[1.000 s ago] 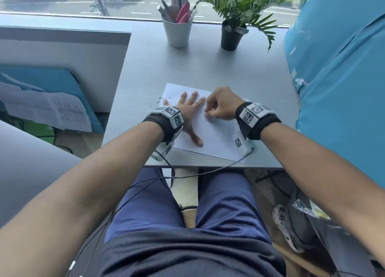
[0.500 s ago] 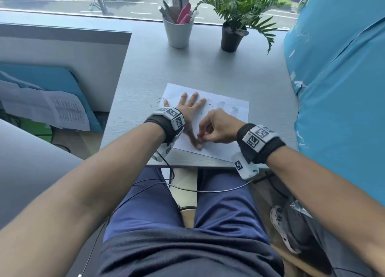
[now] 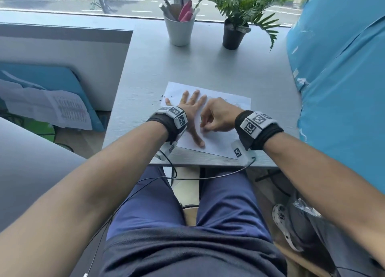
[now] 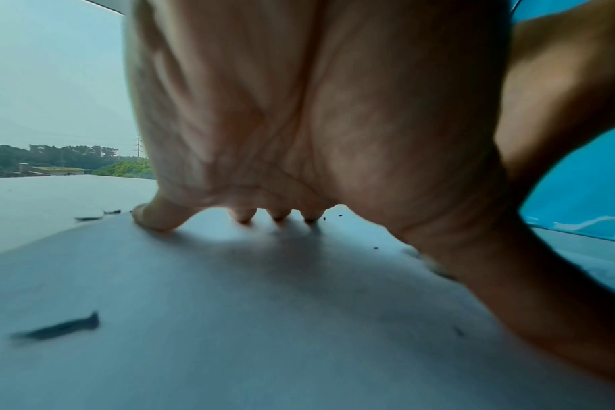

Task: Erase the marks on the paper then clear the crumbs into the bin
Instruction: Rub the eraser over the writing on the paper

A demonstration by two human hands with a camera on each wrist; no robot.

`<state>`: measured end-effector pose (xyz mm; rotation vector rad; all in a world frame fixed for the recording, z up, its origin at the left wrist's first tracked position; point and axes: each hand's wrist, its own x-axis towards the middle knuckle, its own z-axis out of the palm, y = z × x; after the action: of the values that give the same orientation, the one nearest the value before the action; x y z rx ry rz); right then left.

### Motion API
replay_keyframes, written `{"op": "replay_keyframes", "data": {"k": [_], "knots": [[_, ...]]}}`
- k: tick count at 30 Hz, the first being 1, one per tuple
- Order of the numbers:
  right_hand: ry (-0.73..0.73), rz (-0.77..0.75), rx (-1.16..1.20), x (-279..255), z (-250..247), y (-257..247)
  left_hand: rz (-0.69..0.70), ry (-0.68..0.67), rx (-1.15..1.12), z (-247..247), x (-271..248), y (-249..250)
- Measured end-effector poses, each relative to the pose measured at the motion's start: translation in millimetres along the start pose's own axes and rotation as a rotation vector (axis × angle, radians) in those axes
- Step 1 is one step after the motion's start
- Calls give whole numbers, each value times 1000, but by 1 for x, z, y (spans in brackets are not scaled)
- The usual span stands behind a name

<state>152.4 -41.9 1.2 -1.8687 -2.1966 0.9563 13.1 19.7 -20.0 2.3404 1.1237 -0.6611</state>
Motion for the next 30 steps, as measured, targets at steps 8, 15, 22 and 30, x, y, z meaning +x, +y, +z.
{"op": "replay_keyframes", "data": {"k": [8, 15, 22, 30], "knots": [[280, 109, -94, 46, -33, 30, -32, 9, 16, -1, 2, 3], [122, 26, 19, 3, 1, 2, -24, 9, 24, 2, 6, 1], [176, 75, -17, 18, -18, 10, -23, 24, 38, 2, 5, 2], [249, 311, 13, 9, -12, 4, -45, 67, -18, 1, 10, -2]]}}
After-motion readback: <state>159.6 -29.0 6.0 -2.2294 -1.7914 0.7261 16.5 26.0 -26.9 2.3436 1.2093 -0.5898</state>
